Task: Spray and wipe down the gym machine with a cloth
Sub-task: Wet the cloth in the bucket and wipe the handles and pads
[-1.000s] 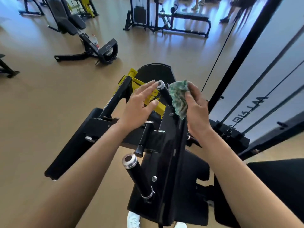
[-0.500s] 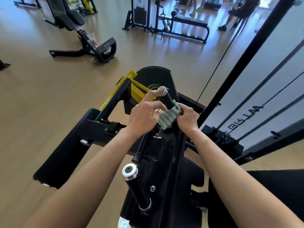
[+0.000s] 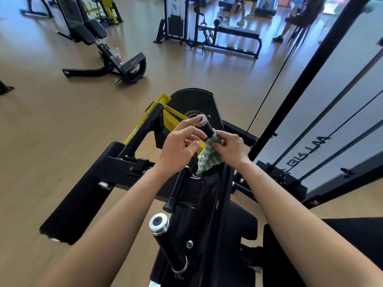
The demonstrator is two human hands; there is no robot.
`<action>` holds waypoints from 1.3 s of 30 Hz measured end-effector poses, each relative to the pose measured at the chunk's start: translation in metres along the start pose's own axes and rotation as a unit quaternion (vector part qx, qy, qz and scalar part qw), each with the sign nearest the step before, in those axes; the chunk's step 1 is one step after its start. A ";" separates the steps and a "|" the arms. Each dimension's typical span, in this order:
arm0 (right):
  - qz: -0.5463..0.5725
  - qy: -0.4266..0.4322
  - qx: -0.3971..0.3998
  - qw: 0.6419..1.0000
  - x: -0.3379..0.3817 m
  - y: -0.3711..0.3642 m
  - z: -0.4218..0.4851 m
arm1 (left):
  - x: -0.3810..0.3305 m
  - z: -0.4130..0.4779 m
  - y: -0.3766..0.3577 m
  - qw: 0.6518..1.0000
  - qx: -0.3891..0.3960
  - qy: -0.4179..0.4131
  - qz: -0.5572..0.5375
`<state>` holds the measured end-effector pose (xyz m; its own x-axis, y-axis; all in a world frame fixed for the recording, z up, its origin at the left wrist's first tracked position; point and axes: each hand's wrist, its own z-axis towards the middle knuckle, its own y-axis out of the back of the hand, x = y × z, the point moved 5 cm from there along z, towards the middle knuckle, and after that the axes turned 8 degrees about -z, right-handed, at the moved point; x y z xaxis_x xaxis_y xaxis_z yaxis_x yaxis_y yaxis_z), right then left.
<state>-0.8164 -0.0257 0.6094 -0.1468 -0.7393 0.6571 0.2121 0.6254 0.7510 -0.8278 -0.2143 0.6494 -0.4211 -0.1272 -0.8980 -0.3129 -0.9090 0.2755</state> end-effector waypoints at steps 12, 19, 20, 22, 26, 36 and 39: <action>0.274 -0.010 -0.066 0.959 0.032 0.019 0.004 | 0.039 0.003 -0.035 0.944 0.063 0.250 -0.208; 0.140 -0.006 0.049 0.989 0.011 -0.007 -0.005 | 0.055 0.014 -0.048 0.865 0.008 0.316 -0.389; 0.101 -0.006 0.052 0.994 0.007 -0.005 -0.006 | 0.057 0.013 -0.051 0.868 0.019 0.323 -0.376; 0.062 -0.010 0.042 0.997 0.003 0.000 -0.008 | 0.061 0.009 -0.057 0.872 0.030 0.348 -0.344; 0.093 0.000 -0.026 0.995 0.015 0.011 -0.005 | 0.067 0.011 -0.063 0.874 0.049 0.379 -0.301; 0.159 0.008 0.004 0.987 0.016 0.008 -0.008 | 0.073 0.032 -0.012 0.935 -0.201 0.234 -0.176; 0.142 -0.029 0.009 0.989 0.011 0.005 -0.013 | 0.062 0.041 -0.015 0.934 -0.223 0.187 -0.205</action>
<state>-0.8046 -0.0342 0.6198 -0.1396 -0.5185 0.8436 0.2355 0.8101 0.5369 -0.8845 -0.1920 0.6037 0.0093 0.2145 -0.9767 0.0392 -0.9761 -0.2139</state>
